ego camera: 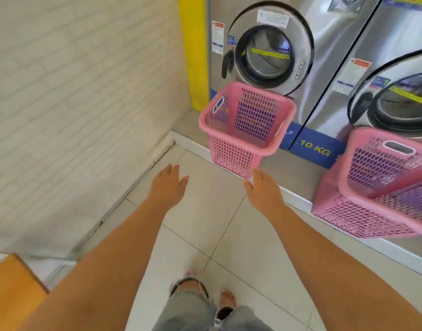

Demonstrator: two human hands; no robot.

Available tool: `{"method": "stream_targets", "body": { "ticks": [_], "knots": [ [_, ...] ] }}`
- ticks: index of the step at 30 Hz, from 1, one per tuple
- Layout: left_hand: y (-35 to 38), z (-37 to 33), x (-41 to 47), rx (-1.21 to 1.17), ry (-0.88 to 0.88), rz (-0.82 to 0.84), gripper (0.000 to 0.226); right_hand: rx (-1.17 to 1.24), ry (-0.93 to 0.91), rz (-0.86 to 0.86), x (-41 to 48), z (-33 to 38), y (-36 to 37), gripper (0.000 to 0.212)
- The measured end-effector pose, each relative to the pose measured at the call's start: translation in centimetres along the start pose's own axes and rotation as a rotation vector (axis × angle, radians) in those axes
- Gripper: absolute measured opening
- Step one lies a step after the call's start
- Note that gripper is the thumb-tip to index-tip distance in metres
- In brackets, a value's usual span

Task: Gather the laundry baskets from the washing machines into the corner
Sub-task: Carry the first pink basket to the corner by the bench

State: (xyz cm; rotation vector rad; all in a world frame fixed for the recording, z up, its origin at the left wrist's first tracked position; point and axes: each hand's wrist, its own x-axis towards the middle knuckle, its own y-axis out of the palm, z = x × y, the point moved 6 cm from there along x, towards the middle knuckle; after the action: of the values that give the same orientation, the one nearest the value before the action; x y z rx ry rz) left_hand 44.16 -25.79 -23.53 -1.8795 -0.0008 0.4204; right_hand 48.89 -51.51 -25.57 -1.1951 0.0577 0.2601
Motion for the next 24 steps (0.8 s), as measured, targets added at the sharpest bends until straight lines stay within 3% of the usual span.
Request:
{"method": "stream_targets", "body": {
  "ticks": [13,24],
  "knots": [
    [1.7,-7.0,26.0,-0.042,0.12,0.095,0.059,0.189,0.405,-0.074,18.6,-7.8,0.7,0.046],
    [3.6,-8.2,44.5,-0.046,0.038,0.088,0.05,0.303,0.651,-0.133,31.7,-15.2,2.9,0.051]
  ]
}}
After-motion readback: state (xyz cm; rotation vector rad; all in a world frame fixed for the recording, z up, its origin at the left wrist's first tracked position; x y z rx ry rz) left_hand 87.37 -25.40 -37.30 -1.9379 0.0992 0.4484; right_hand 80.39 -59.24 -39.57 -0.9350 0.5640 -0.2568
